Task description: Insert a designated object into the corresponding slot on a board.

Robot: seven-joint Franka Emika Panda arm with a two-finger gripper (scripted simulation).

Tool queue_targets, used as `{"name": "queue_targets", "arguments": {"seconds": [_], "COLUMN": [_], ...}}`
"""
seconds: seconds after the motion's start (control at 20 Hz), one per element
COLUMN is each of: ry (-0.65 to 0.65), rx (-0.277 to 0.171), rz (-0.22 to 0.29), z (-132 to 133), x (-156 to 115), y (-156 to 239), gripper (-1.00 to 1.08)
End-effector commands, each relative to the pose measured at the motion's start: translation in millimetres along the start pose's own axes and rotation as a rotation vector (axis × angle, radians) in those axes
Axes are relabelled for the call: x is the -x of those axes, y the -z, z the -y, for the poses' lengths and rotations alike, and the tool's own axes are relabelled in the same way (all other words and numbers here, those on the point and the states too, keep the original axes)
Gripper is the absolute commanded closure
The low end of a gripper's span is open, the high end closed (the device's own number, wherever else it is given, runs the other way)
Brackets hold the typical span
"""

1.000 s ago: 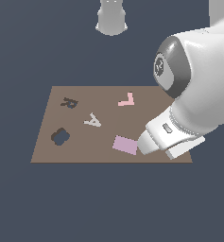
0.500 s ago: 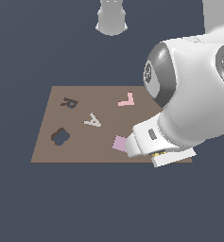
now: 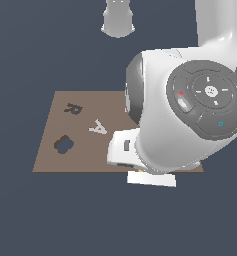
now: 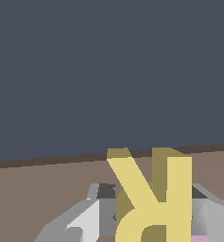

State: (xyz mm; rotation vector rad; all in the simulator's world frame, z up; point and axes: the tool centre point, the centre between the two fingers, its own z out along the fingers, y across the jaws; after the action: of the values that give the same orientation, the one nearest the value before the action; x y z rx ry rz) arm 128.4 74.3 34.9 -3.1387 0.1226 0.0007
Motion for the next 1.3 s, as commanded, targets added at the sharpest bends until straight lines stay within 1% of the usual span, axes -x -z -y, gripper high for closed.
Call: {"name": "queue_targets", "arguments": {"seconds": [0.0, 0.35, 0.65, 0.95, 1.25], "ry": [-0.090, -0.332, -0.544, -0.772, -1.025], "rx": [0.000, 0.000, -0.001, -0.001, -0.001], "rz": [0.000, -0.001, -0.001, -0.001, -0.001], "z": [-16, -63, -104, -146, -187], "x": [-5, -10, -5, 11, 39], "y": [1, 1, 2, 3, 4], "gripper": [1.08, 1.08, 1.08, 1.08, 1.08]}}
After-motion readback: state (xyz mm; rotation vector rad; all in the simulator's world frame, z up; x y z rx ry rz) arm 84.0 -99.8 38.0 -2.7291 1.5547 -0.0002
